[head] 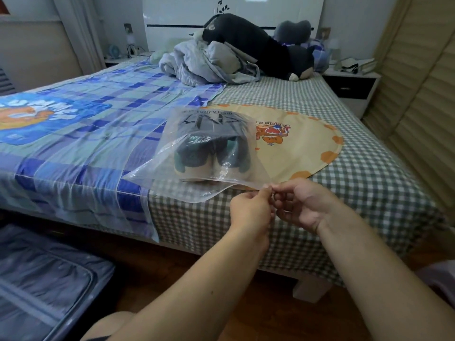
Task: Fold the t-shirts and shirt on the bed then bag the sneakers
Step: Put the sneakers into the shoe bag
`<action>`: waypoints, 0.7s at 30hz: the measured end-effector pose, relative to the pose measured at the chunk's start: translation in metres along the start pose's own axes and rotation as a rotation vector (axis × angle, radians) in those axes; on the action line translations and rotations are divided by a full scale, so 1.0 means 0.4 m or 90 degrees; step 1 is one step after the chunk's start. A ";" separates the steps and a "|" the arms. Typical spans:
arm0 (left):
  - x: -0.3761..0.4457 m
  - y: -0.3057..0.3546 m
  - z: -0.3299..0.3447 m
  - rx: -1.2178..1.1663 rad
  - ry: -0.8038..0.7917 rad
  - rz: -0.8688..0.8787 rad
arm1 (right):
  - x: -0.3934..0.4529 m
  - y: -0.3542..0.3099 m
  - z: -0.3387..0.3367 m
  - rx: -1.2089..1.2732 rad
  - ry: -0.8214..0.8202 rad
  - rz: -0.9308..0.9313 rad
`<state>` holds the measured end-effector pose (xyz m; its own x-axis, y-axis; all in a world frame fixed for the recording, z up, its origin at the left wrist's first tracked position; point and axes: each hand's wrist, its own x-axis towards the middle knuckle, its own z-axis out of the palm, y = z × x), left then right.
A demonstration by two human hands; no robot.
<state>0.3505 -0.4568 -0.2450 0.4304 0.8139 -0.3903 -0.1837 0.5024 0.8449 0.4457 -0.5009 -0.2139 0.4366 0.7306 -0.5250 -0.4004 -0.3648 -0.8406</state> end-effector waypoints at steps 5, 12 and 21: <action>0.023 0.002 -0.006 0.063 0.059 0.091 | 0.007 -0.001 0.009 0.020 0.031 -0.017; 0.049 0.064 -0.082 -0.003 0.146 0.137 | 0.009 0.003 0.009 0.040 0.061 -0.031; 0.059 0.145 -0.218 -0.111 0.226 0.143 | 0.004 0.004 0.021 0.059 0.121 -0.078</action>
<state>0.2729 -0.3829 -0.2370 0.0383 0.9428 -0.3312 -0.3967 0.3186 0.8609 0.4390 -0.4955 -0.2148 0.6262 0.6413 -0.4434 -0.4035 -0.2200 -0.8881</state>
